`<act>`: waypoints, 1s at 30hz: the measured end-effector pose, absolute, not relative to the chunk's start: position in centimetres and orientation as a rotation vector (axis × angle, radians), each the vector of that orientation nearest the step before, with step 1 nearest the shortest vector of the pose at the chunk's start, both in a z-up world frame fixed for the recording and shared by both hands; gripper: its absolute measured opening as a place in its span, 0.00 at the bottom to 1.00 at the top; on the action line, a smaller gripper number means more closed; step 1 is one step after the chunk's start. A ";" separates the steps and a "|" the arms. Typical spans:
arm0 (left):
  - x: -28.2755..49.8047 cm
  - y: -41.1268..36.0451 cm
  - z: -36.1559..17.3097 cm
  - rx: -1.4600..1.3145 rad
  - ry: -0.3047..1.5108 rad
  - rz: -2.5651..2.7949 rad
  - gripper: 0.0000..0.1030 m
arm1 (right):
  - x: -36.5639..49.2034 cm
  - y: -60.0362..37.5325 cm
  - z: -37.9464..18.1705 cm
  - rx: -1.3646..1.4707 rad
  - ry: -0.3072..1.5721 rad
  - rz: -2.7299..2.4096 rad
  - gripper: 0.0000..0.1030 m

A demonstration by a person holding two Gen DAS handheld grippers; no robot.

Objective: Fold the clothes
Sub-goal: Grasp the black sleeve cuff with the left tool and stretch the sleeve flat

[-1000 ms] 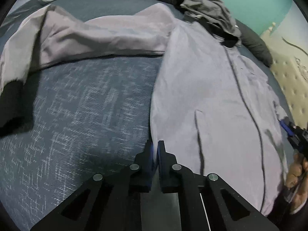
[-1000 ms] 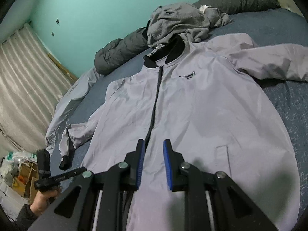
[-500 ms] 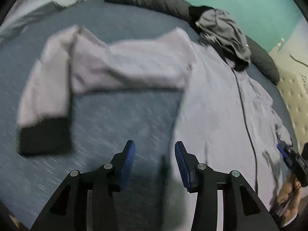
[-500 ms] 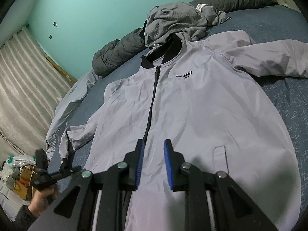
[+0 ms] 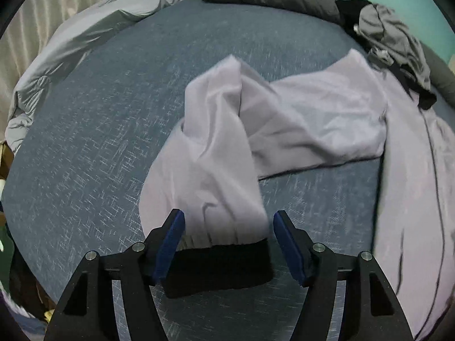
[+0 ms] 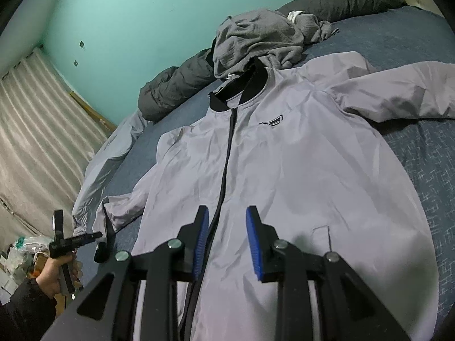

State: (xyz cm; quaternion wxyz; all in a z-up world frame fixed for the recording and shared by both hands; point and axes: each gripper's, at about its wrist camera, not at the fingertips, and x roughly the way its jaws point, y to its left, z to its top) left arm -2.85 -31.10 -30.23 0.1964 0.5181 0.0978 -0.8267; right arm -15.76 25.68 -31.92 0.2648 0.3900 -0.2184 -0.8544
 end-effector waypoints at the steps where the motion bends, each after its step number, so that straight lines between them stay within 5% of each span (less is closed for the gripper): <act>1: -2.8 -31.1 -30.5 1.459 0.258 -2.315 0.66 | -15.8 25.7 -31.9 1.055 -0.594 -2.310 0.26; 8: -2.8 -30.9 -30.6 1.506 0.195 -2.342 0.20 | -16.0 26.1 -32.0 1.062 -0.615 -2.313 0.26; 21: 0.8 -40.9 -22.9 1.286 0.399 -2.285 0.12 | -16.1 25.9 -32.5 1.080 -0.602 -2.306 0.26; 30: 0.6 -48.0 -24.6 1.319 0.572 -2.134 0.19 | -16.4 25.3 -33.0 1.103 -0.571 -2.319 0.26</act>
